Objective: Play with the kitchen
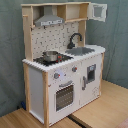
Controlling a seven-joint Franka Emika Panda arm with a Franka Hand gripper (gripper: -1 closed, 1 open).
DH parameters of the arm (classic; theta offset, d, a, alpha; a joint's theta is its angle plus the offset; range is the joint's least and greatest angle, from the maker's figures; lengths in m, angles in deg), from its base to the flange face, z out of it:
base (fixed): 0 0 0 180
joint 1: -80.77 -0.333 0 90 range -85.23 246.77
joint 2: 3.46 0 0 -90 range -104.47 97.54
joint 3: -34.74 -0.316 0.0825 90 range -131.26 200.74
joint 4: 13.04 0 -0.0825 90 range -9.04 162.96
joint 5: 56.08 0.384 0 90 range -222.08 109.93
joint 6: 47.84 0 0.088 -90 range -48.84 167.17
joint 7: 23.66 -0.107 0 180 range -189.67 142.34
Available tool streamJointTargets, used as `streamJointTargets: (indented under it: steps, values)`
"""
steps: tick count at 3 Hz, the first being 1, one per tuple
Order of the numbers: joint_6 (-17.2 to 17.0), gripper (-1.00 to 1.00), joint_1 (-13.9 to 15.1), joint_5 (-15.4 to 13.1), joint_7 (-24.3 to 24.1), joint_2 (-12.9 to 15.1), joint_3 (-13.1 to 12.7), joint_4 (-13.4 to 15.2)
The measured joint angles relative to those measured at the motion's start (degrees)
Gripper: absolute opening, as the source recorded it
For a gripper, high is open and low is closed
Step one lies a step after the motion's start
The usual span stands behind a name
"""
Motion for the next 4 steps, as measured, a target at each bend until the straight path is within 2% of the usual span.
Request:
streamJointTargets:
  steps: [1,2,3,4]
  values:
    - [3.8,1.00,0.4,-2.9,-1.0,2.7,3.8,0.3]
    - [6.3,1.00,0.4,-5.5,-3.6,6.5,5.4,0.0]
    - [7.7,1.00,0.4,-7.7,-6.8,11.4,5.5,-1.6]
    - [8.6,1.00,0.4,-8.9,-8.3,16.1,5.4,-4.5]
